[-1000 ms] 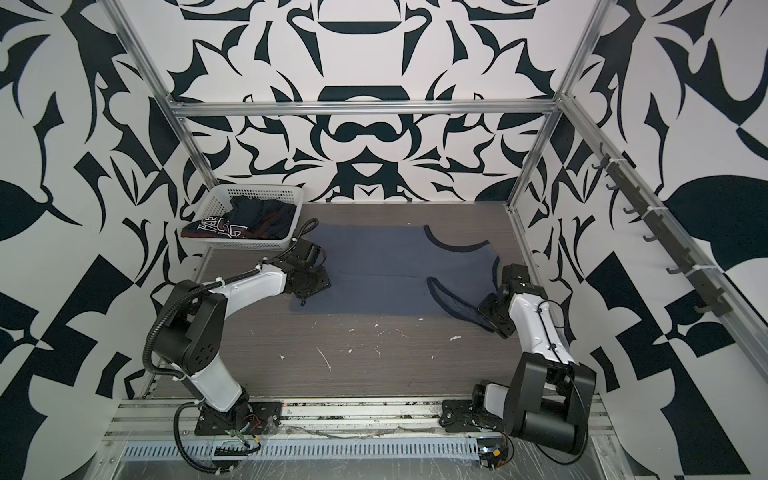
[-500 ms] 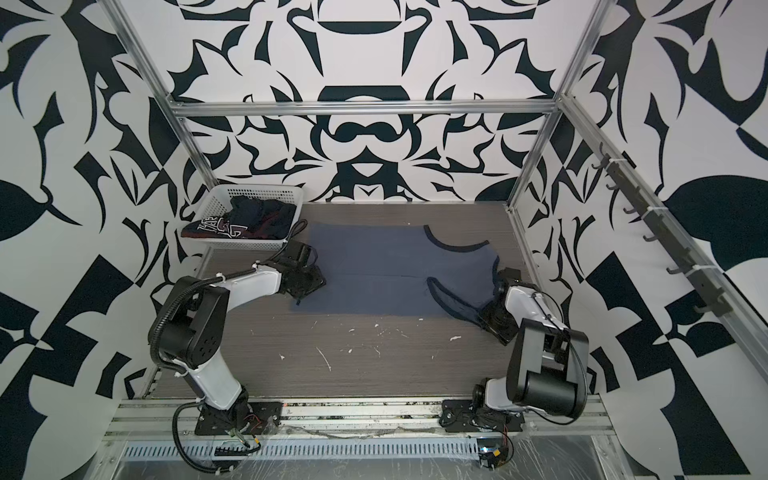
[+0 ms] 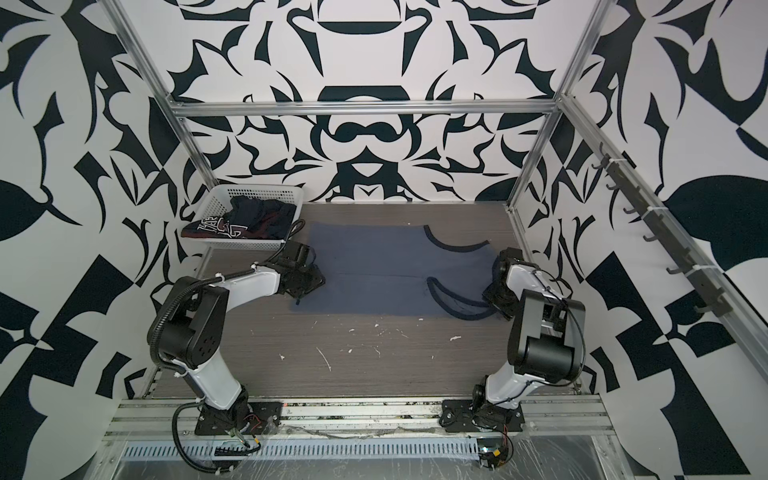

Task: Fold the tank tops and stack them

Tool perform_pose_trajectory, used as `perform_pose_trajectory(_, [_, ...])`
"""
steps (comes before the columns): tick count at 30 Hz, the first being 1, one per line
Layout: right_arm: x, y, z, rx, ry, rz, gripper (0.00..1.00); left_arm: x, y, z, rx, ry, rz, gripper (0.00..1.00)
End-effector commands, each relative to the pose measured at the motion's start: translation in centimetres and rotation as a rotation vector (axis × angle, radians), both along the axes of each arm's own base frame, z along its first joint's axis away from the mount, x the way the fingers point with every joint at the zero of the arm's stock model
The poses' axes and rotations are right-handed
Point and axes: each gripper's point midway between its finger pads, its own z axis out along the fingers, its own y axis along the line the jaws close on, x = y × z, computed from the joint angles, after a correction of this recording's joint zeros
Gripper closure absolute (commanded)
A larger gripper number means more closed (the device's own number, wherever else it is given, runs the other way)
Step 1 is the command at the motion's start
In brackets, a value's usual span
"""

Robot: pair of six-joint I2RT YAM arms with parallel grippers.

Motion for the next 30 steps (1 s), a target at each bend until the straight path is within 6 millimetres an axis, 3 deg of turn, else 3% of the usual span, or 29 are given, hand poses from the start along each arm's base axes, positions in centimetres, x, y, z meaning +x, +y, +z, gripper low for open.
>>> perform_pose_trajectory(1, [1.1, -0.3, 0.4, -0.023, 0.000, 0.020, 0.49, -2.8, 2.6, -3.7, 0.080, 0.128, 0.045, 0.45])
perform_pose_trajectory(6, [0.2, 0.0, -0.2, -0.033, 0.029, 0.031, 0.59, -3.0, 3.2, -3.9, 0.093, 0.133, 0.057, 0.45])
perform_pose_trajectory(15, [-0.2, -0.4, 1.9, -0.075, -0.005, 0.040, 0.81, -3.5, 4.3, -4.4, 0.116, 0.152, 0.084, 0.45])
perform_pose_trajectory(22, [0.5, -0.6, 2.2, -0.079, -0.006, 0.052, 0.97, -3.9, 4.6, -5.0, 0.128, 0.163, 0.087, 0.45])
perform_pose_trajectory(30, [2.7, -2.8, 3.5, -0.164, 0.051, 0.058, 0.97, -4.3, 4.9, -5.3, 0.140, 0.163, 0.092, 0.44])
